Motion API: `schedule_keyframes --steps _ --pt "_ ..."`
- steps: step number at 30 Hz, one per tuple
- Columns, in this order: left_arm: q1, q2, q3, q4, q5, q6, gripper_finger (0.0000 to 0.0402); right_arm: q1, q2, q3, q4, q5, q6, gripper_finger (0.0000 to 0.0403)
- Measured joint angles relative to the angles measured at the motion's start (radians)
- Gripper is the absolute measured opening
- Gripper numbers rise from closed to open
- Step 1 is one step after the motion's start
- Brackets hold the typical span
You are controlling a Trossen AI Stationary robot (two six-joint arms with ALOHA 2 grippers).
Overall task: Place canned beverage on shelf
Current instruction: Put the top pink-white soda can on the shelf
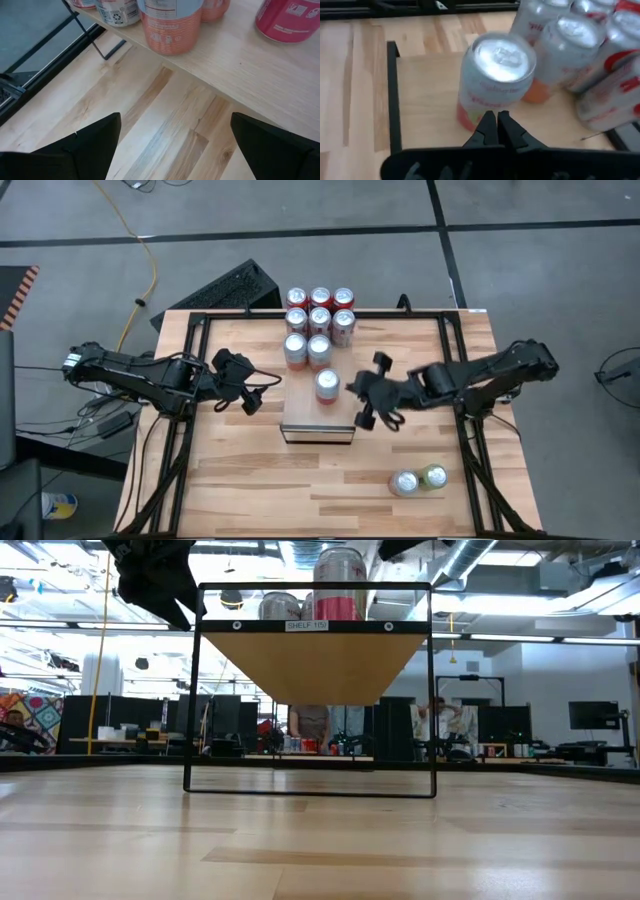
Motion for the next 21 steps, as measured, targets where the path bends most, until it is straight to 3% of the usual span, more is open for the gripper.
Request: schedule_keyframes --steps 5,21 --pt "0.0 0.0 0.0 0.0 0.0 0.0 0.0363 0.045 0.002 -0.072 0.093 0.066 0.06 0.0" --pt "0.0 0.0 0.0 0.0 -0.005 -0.022 0.0363 -0.058 0.001 -0.18 0.307 0.007 -0.044 0.0"
